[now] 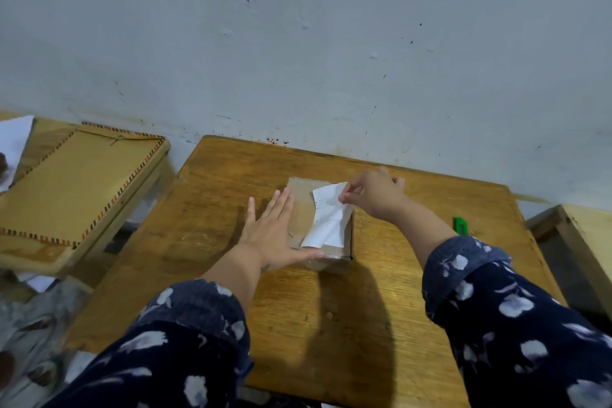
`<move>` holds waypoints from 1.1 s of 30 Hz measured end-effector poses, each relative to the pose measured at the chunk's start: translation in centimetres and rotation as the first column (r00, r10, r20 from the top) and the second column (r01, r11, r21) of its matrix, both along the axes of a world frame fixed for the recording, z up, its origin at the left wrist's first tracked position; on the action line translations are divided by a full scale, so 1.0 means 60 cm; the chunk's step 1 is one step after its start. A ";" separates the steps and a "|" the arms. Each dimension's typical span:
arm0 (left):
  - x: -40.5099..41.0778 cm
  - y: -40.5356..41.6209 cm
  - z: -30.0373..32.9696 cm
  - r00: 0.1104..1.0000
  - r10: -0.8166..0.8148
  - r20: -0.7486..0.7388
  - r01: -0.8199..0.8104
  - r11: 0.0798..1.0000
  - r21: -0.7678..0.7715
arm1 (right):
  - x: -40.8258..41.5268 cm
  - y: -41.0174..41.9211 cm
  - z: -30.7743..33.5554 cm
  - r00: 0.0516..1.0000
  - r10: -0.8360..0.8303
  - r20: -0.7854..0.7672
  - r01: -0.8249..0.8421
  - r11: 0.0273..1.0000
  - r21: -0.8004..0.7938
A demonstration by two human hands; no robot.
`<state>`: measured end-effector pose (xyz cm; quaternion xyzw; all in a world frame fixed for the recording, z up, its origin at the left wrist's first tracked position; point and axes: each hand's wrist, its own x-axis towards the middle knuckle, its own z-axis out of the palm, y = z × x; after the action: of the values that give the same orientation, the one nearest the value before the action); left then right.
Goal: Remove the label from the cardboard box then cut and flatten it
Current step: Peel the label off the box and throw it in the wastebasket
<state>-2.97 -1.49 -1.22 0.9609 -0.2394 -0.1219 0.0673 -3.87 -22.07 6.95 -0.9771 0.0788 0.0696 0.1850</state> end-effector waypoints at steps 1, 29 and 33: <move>0.001 0.000 -0.001 1.000 -0.002 -0.002 0.002 1.000 0.006 | -0.003 0.000 0.001 1.000 -0.001 -0.006 0.001 1.000 0.028; -0.054 -0.068 0.151 0.925 -0.184 0.331 0.374 0.589 -0.716 | -0.152 0.010 0.039 0.776 -0.536 0.331 0.546 0.835 0.073; -0.077 -0.069 0.136 0.962 -0.266 0.064 0.219 0.606 -0.765 | -0.209 0.004 0.024 0.771 -0.552 0.316 0.574 0.818 0.030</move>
<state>-7.61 -5.64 6.91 0.7966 -0.3939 -0.0439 0.4565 -16.42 -21.82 8.42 -0.9126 0.3398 -0.1465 0.1740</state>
